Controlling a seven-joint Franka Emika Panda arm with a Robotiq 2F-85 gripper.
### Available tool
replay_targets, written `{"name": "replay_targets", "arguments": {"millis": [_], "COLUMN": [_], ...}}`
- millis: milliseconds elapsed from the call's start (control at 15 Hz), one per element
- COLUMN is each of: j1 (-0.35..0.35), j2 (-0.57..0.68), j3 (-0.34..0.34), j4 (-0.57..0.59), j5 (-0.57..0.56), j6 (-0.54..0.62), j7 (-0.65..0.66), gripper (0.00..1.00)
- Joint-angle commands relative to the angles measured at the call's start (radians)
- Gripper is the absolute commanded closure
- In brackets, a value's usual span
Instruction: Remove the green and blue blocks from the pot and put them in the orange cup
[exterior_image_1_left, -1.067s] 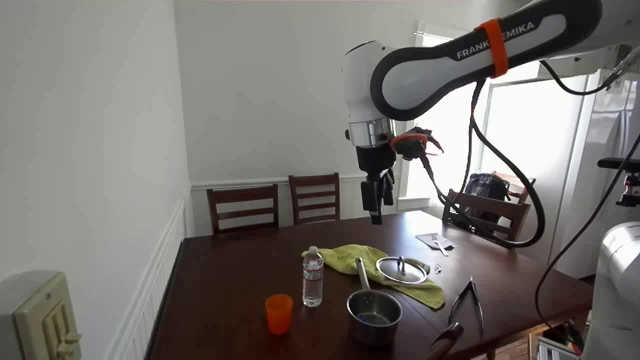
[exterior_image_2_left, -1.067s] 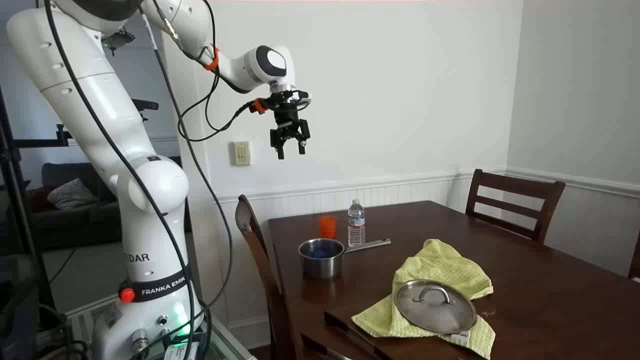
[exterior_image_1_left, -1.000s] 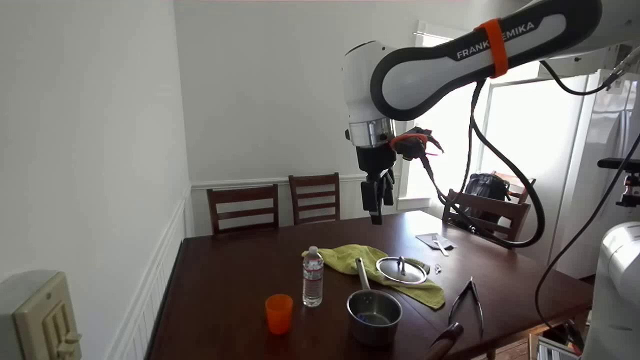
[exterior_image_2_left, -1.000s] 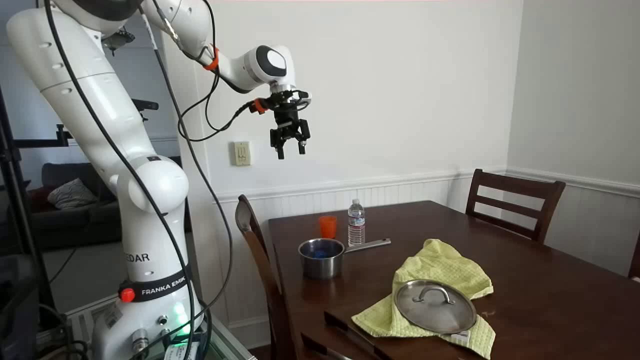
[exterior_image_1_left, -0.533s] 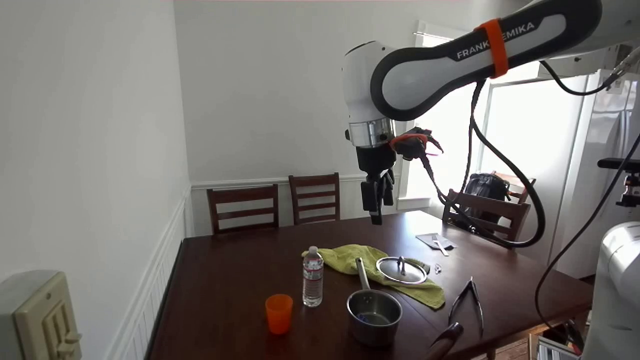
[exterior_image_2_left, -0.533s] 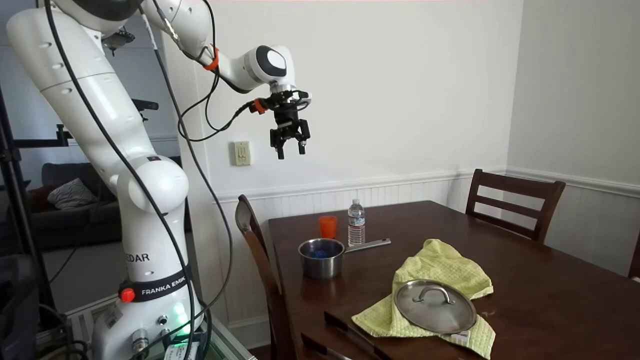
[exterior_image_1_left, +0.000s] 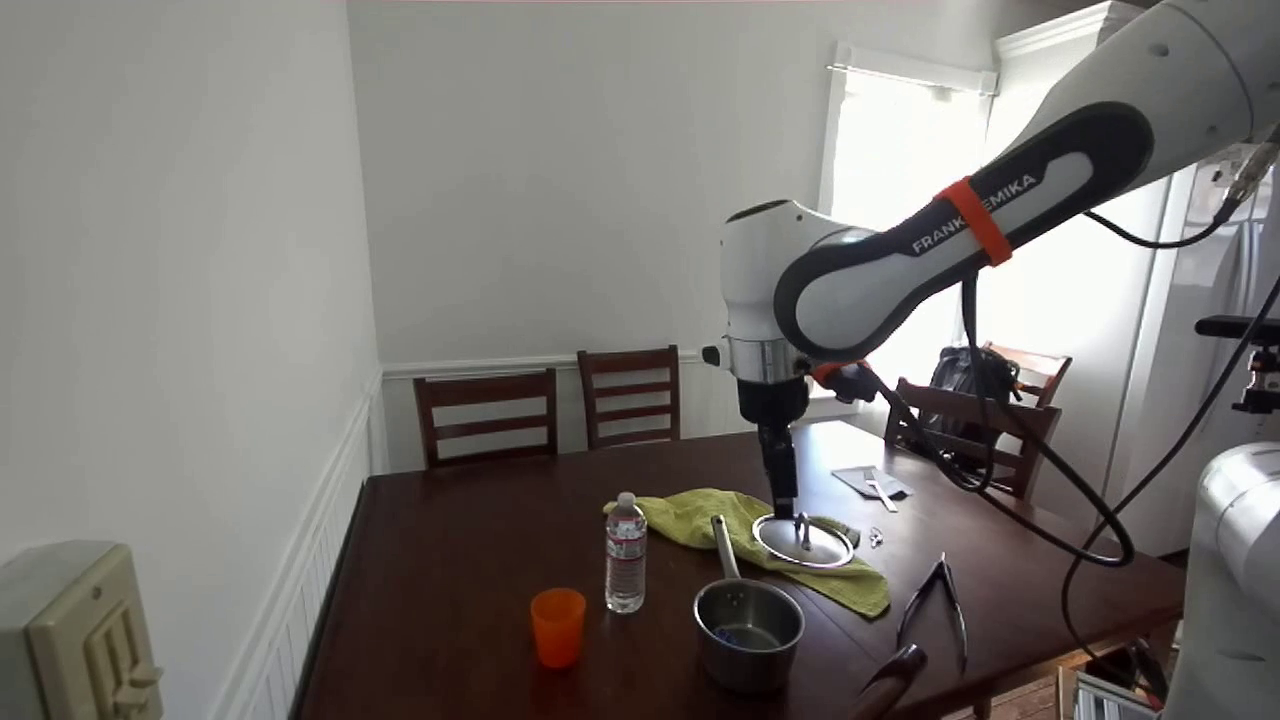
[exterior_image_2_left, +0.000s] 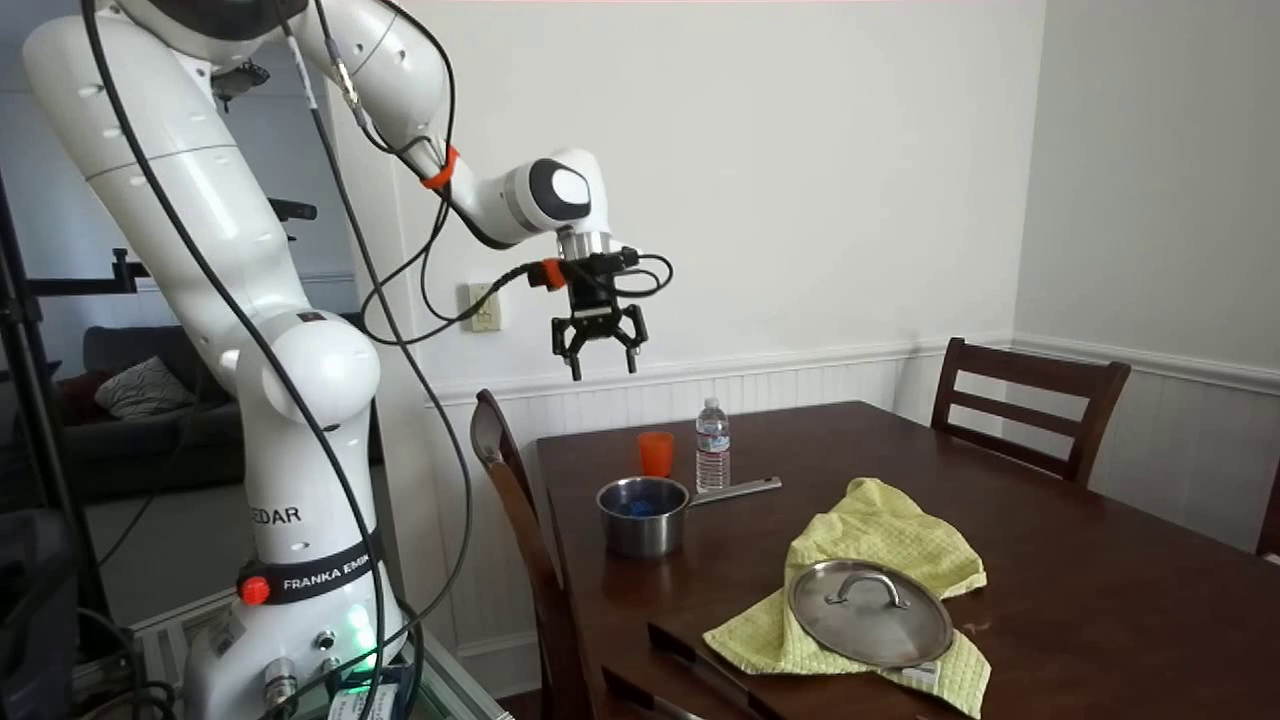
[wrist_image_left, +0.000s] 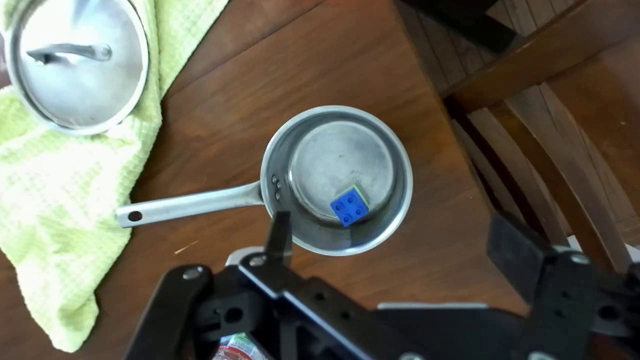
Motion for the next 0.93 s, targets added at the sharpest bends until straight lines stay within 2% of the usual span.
{"name": "replay_targets", "arguments": {"millis": [0,67,133,267,333,400,667,733,867], "j1": [-0.002,0.000,0.035,0.116,0.137,0.023,0.007,-0.007,0.002], "j2": [0.089,0.139,0.189,0.256,0.275,0.223,0.246,0.221,0.267], "j3": [-0.131,-0.165,-0.220,-0.290,-0.289,-0.205,-0.178,-0.175,-0.163], "j4": [-0.093,-0.095,-0.097,-0.068,-0.051,-0.092,-0.082,-0.109,-0.111], "j5": [0.027,0.051,0.079,0.181,0.252,0.163,0.178,0.136,0.198], "j6": [0.273,0.353,0.425,0.468,0.459,0.445,0.447,0.474,0.528], "j7": [-0.257,-0.333,-0.406,-0.558,-0.636,-0.522,-0.533,-0.525,-0.610], "gripper": [0.00,0.00,0.00,0.00,0.00,0.00,0.00,0.00,0.00]}}
